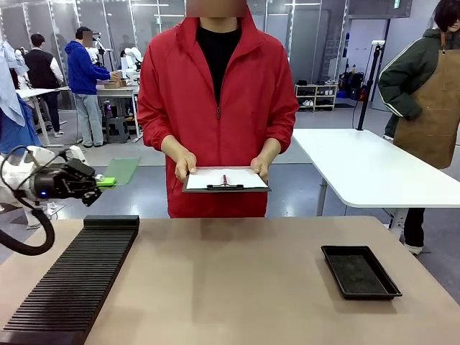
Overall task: Inspect the PCB.
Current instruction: Pick up the Blank PCB and present it to the human, then release the Blank PCB you were holding.
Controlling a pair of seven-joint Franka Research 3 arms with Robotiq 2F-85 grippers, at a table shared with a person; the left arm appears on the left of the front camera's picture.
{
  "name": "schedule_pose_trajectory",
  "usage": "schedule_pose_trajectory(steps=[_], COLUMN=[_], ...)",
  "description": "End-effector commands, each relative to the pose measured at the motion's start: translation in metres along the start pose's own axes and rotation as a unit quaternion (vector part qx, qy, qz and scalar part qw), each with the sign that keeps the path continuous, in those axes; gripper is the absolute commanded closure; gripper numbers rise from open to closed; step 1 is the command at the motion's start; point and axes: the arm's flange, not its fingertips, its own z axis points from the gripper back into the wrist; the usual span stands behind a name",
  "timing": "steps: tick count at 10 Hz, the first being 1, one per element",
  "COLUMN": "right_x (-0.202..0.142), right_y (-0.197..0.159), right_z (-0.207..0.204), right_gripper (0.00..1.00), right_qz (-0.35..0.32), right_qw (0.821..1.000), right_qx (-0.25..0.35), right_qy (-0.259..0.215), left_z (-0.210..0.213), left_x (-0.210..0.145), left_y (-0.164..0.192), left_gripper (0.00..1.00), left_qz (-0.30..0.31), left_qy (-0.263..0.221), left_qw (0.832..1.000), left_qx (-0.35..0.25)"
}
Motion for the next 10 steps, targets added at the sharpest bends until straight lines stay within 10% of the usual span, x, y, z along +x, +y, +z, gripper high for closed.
schedule_pose_trajectory(steps=[1, 10], right_x=[0.002, 0.002], right_y=[0.000, 0.000], right_z=[0.002, 0.002], right_gripper=[0.00, 0.00], right_qz=[0.010, 0.010], right_qw=[1.000, 1.000], right_qx=[0.006, 0.006], right_qy=[-0.004, -0.004], left_z=[-0.009, -0.012], left_x=[0.019, 0.010], left_y=[0.002, 0.011], left_gripper=[0.97, 0.97], left_qz=[0.034, 0.034], left_qy=[-0.023, -0.014], left_qw=[0.999, 0.999], left_qx=[0.008, -0.001])
